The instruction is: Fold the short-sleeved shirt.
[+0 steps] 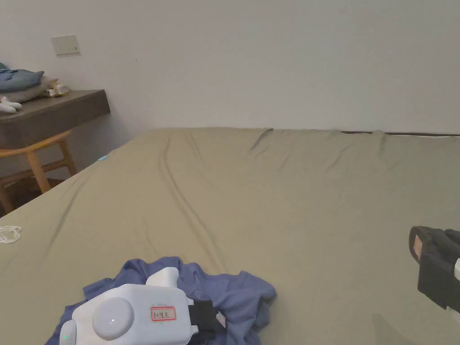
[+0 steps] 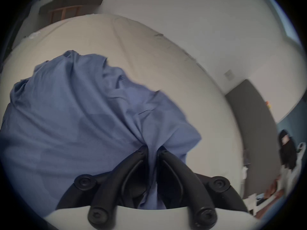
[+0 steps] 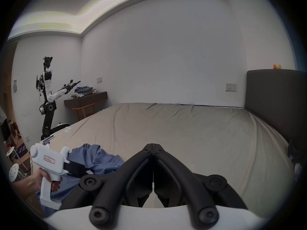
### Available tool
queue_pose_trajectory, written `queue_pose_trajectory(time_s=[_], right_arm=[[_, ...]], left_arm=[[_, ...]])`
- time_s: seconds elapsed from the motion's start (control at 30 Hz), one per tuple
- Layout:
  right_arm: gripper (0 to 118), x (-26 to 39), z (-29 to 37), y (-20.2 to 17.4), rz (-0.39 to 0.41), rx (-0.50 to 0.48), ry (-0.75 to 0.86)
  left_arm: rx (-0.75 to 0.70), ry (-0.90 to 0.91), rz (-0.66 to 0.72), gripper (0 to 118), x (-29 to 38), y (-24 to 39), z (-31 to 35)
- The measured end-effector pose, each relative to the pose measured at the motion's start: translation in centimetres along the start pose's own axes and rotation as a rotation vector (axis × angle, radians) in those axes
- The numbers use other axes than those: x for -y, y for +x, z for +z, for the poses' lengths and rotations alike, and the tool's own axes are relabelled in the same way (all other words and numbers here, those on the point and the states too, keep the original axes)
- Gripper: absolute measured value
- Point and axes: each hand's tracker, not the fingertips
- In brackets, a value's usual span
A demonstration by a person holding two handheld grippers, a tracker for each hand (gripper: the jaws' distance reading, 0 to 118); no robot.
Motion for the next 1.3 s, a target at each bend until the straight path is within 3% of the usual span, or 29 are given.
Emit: queue_pose_trajectory(time_s=[0.2,0.33,0.5,0.6,0.67,0.8,0.83,0.9,0.97,1.13,1.3], right_arm=[[3,-2.7,4.3,4.0,-0.046,0.069,0.075],[3,-4.3,9.3,7.3,-0.048,0.179,0.126],[3,-5.7,16.9,11.4,-0.019,0.362,0.172],[3,-5.8,21.6,13.9,-0.012,0.456,0.175],[3,-5.1,24.0,15.5,-0.012,0.517,0.163],[3,-2.7,25.6,17.9,-0.031,0.597,0.119],[3,-2.2,25.8,18.3,-0.04,0.591,0.101],[3,-1.4,25.6,18.7,-0.051,0.579,0.077],[3,-1.2,25.5,18.7,-0.036,0.548,0.058],[3,-1.8,25.4,16.6,-0.019,0.515,0.117],[3,-2.2,24.8,12.6,0.017,0.393,0.171]], left_arm=[[0.145,-0.072,-0.159,10,-1.3,10.4,-0.9],[0.284,-0.071,-0.401,10,-0.5,21.6,-1.7],[0.448,-0.155,-0.667,9,7.0,35.4,-3.8],[0.419,-0.21,-0.834,9,14.4,40.0,-6.4],[0.377,-0.244,-0.894,10,19.7,41.0,-8.3],[0.333,-0.375,-0.778,12,25.4,39.4,-11.9],[0.328,-0.403,-0.718,30,25.5,38.6,-12.4],[0.328,-0.442,-0.628,118,24.5,37.9,-12.4],[0.423,-0.303,-0.545,118,22.1,37.1,-9.9],[0.325,-0.095,-0.61,118,18.0,35.4,-2.1],[0.24,0.332,-0.584,118,14.6,30.5,9.8]])
